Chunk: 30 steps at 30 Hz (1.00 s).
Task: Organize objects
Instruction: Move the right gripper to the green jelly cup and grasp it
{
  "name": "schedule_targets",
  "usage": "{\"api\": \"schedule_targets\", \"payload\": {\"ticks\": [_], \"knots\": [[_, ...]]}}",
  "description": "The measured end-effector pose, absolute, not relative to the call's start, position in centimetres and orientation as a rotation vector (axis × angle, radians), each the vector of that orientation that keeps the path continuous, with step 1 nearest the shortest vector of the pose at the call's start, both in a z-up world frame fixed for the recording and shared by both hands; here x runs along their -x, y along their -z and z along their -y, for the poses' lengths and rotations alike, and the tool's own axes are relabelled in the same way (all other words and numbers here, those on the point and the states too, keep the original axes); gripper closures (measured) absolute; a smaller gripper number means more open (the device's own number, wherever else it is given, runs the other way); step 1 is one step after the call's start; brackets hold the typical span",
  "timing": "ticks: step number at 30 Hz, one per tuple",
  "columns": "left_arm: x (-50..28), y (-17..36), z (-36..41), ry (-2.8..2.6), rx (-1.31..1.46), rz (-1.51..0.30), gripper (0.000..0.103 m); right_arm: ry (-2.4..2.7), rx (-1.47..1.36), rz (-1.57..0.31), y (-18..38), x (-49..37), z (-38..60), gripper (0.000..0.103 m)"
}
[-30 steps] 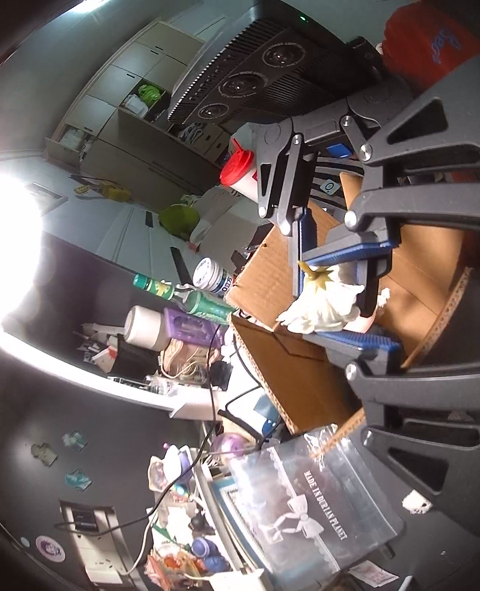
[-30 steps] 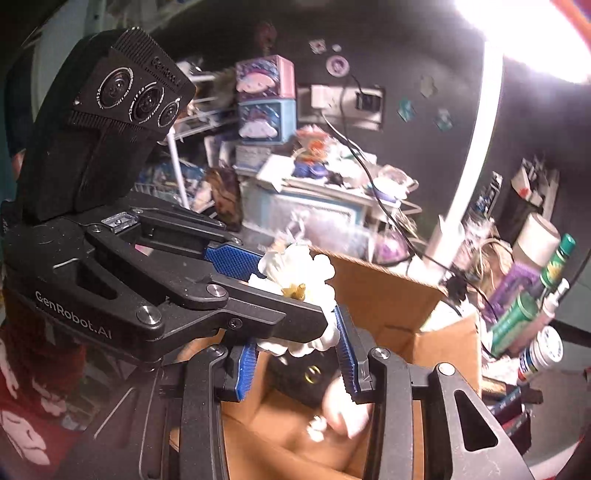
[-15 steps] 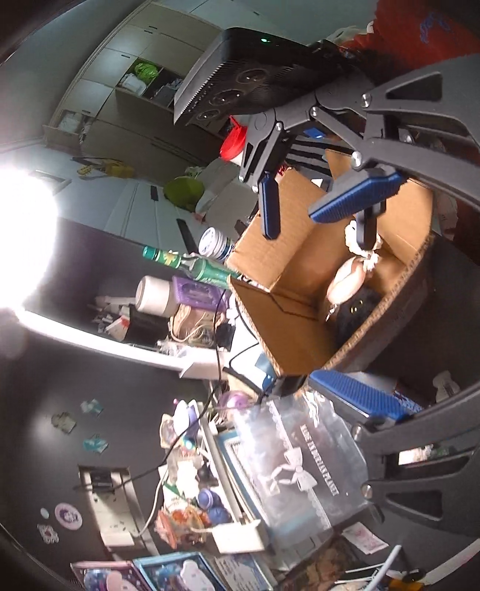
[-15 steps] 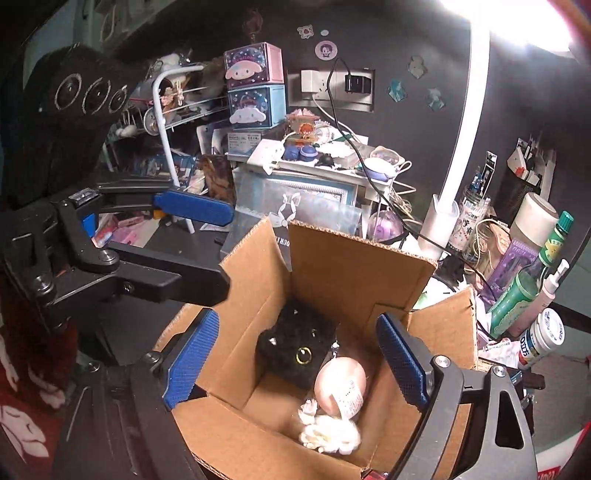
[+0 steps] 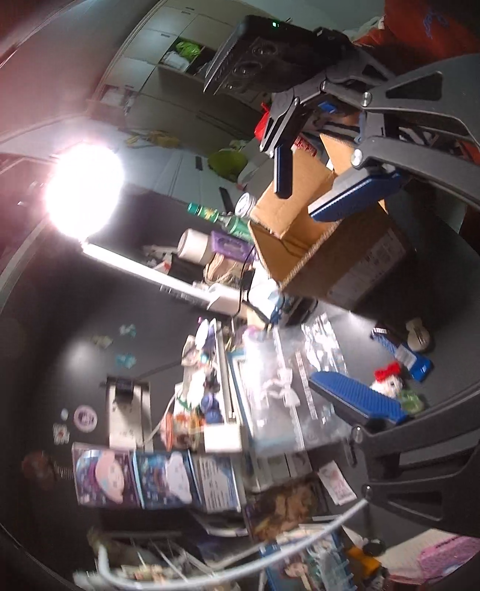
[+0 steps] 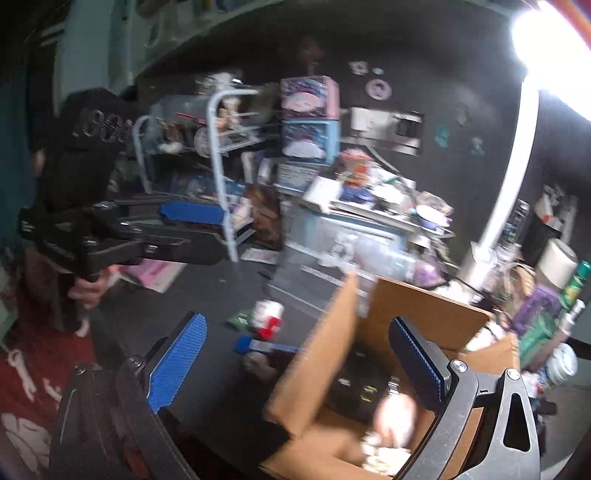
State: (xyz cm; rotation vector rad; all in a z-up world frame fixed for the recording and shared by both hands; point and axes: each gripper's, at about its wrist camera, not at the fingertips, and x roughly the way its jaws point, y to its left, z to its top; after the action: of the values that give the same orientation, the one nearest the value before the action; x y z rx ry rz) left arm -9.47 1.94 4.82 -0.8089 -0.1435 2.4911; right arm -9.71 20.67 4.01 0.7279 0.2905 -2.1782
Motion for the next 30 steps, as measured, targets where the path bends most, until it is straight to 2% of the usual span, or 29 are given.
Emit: {"api": "schedule_targets", "payload": {"ticks": [5,9,13,15,19,30], "knots": [[7.4,-2.9,3.0,-2.606,0.803,0.196,0.022,2.131,-0.65,-0.354,-2.8,7.3,-15.3,0.004],[6.5,-0.3,6.3,-2.672,0.84,0.249,0.022,2.027,-0.7,-0.365,0.6,6.6,-10.7,0.006],[5.9,3.0,8.9,-2.726,0.898,0.241,0.022,1.958,-0.819,-0.38,4.4,8.1,-7.5,0.03],[5.8,4.6,10.0,-2.725,0.933,0.262,0.022,1.953,-0.86,-0.407,6.4,9.1,-6.3,0.031],[5.6,6.8,11.6,-2.709,0.97,0.308,0.022,1.948,-0.939,-0.455,9.9,11.5,-4.2,0.041],[7.2,9.3,14.1,-2.692,1.03,0.358,0.022,1.893,-1.03,-0.499,13.6,15.6,-1.9,0.042]]}}
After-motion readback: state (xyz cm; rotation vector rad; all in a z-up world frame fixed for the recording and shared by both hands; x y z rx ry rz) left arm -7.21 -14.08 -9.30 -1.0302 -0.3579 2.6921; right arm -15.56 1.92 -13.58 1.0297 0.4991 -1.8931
